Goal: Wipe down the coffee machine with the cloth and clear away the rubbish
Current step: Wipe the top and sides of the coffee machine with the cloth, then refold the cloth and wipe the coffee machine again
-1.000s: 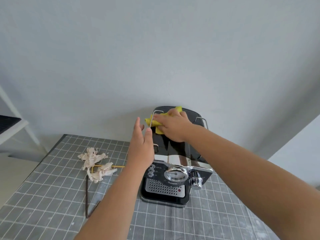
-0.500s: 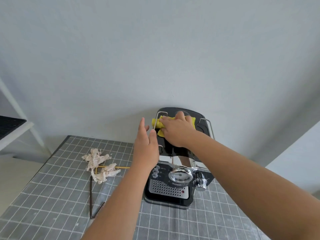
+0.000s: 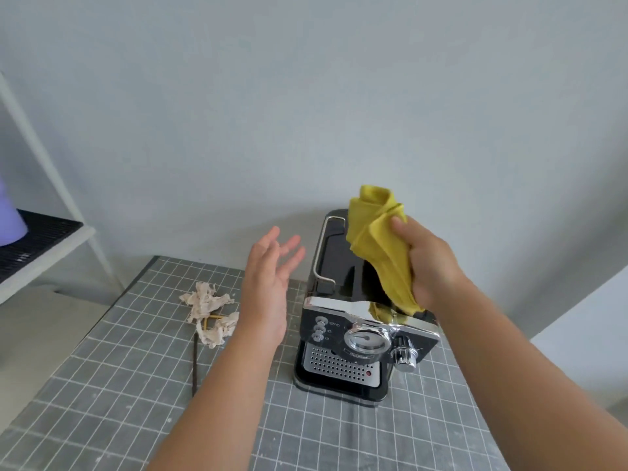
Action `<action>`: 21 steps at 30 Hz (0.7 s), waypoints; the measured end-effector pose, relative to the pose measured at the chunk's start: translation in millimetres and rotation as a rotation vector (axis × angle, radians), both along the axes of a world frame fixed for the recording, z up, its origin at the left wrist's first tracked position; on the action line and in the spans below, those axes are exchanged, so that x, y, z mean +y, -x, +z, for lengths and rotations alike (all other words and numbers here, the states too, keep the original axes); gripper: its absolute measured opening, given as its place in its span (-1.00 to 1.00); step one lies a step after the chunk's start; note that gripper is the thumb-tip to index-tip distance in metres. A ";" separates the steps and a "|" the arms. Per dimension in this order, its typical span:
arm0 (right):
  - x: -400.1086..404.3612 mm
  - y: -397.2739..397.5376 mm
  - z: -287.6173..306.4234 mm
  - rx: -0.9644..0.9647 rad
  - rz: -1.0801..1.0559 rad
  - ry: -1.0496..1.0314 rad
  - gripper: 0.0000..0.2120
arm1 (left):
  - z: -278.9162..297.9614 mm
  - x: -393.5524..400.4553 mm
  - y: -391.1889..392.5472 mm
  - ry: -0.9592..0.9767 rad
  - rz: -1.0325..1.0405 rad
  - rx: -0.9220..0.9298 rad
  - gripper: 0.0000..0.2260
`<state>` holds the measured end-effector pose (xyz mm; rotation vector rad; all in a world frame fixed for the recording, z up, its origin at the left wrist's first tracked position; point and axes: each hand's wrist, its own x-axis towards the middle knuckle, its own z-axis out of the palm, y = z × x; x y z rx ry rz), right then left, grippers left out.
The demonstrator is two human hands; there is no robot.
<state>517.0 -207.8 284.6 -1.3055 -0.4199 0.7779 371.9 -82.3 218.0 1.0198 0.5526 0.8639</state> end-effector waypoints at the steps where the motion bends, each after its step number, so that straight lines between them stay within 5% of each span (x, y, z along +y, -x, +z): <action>1: -2.2 2.2 1.1 0.138 -0.017 -0.047 -0.73 | 2.7 -1.4 5.8 0.072 -0.028 -0.056 -0.70; 5: 8.9 27.9 4.2 0.382 0.045 -0.142 -0.60 | 11.8 -15.0 18.4 0.228 -0.183 -0.101 -0.62; 10: 32.6 69.3 2.8 0.384 0.141 -0.152 -0.47 | 26.6 -22.0 32.9 0.237 -0.358 -0.153 -0.56; 15: 39.9 91.4 -9.1 -0.232 0.010 0.143 -0.22 | 23.2 -28.4 48.3 0.314 -0.311 -0.149 -0.58; 21: 38.9 101.5 -24.0 -0.556 0.087 0.373 -0.12 | 19.7 -30.3 63.6 0.401 -0.270 -0.234 -0.51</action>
